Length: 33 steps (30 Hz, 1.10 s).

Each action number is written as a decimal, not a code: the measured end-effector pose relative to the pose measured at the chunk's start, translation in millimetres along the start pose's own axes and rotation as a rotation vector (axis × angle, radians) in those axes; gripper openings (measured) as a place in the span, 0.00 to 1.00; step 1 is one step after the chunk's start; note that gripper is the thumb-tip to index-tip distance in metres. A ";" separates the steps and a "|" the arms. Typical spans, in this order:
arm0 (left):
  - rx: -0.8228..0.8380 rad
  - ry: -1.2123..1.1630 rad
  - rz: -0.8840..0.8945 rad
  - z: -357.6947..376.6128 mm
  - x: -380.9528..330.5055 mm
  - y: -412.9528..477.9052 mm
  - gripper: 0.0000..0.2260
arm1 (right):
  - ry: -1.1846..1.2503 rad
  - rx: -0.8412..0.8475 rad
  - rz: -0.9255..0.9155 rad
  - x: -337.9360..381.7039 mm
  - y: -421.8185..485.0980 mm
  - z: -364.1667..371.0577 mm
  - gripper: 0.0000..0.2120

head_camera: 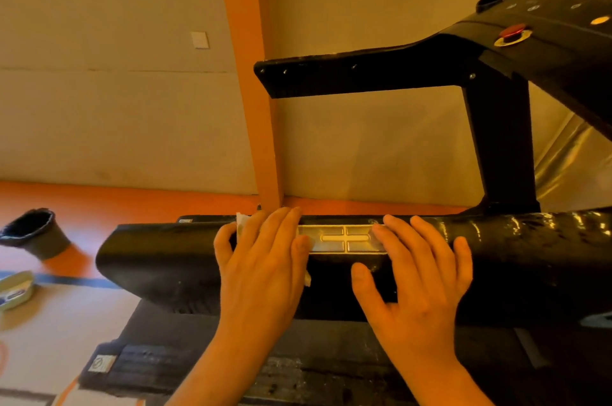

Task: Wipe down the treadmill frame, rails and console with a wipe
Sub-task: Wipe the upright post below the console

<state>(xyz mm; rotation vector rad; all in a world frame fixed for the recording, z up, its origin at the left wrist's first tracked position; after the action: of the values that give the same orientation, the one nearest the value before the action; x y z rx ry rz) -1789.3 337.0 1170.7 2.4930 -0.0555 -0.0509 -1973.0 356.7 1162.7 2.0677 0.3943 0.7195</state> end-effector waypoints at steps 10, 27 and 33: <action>0.027 0.038 0.073 0.0 -22.0 -0.1 0.25 | 0.048 0.019 0.003 -0.2 1.0 -1.7 0.20; 0.060 0.002 0.218 -4.5 -38.6 9.0 0.27 | 0.015 0.173 -0.119 -32.1 3.0 -39.9 0.22; 0.020 -0.052 0.170 -5.6 -22.0 4.1 0.26 | -0.044 0.058 -0.133 -78.6 9.0 -93.1 0.18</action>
<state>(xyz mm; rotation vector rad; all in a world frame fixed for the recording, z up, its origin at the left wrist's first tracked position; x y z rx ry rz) -1811.0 338.2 1178.2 2.4972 -0.2901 -0.0441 -2092.4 370.8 1184.1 2.0860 0.5278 0.5889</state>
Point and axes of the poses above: each hand's wrist, its own y-axis towards the middle knuckle, its own z-axis out of the palm, x = y × z, the point moved 8 cm from there along y, towards the middle knuckle, and after that the axes turned 12 degrees about y, right-handed, at the moved point
